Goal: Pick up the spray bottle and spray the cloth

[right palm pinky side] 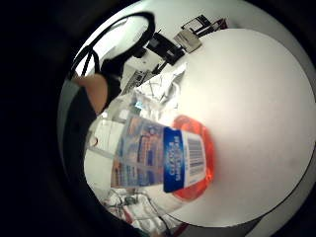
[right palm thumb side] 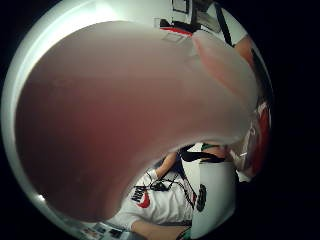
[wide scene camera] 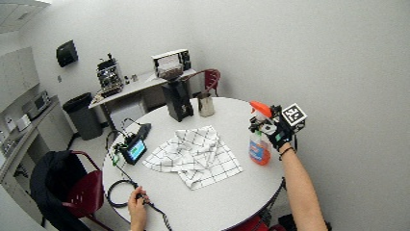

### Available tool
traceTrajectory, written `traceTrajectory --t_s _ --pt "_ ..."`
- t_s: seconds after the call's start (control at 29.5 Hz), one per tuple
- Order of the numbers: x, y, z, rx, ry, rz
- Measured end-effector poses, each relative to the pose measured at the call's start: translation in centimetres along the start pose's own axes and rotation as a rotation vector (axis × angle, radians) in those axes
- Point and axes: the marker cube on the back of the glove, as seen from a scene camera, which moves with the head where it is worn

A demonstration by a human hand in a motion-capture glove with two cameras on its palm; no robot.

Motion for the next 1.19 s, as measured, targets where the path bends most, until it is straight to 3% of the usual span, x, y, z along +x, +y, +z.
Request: traceTrajectory --t_s 0.27,0.54,0.71,0.98,1.19 --pt "0.9 1.7 -0.5 0.037 0.037 0.045" --pt "-5.6 2.2 -1.8 -0.138 0.129 0.093" --pt "-10.0 1.2 0.8 -0.213 0.240 0.177" --pt "0.9 4.0 5.6 -0.355 0.295 0.427" --pt "-2.4 3.7 4.1 -0.329 0.286 0.395"
